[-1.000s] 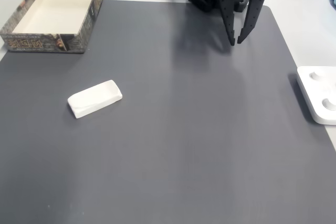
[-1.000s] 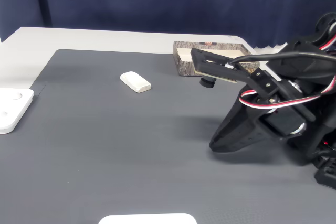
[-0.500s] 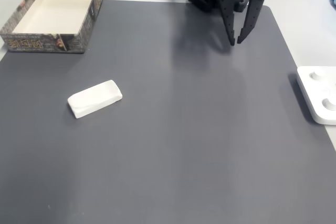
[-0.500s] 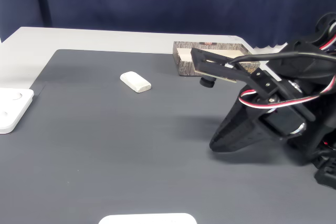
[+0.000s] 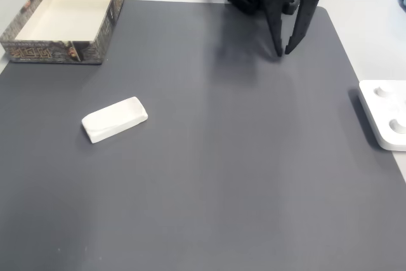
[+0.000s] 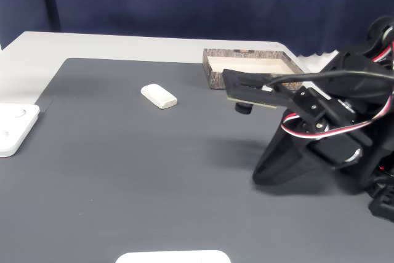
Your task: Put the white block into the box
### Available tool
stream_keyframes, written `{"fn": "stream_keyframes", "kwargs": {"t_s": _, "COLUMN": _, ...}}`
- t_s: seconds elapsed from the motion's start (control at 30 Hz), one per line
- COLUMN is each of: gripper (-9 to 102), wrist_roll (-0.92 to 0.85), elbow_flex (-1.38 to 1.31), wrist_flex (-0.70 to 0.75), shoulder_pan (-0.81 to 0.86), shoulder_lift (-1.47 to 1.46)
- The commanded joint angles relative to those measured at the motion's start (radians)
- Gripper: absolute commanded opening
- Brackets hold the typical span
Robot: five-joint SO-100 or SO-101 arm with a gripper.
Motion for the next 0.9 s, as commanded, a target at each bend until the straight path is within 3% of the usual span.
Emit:
{"fn": "stream_keyframes", "kwargs": {"t_s": 0.0, "gripper": -2, "wrist_roll": 0.048, "elbow_flex": -0.169, "wrist_flex": 0.008, "shoulder_pan": 0.049, "shoulder_lift": -0.147}}
{"fn": "stream_keyframes", "kwargs": {"t_s": 0.3, "gripper": -2, "wrist_roll": 0.097, "elbow_flex": -0.693, "wrist_flex": -0.012, "shoulder_pan": 0.202, "shoulder_lift": -0.762}}
{"fn": "stream_keyframes", "kwargs": {"t_s": 0.87, "gripper": -2, "wrist_roll": 0.135, "elbow_flex": -1.497, "wrist_flex": 0.043, "shoulder_pan": 0.400, "shoulder_lift": -1.583}}
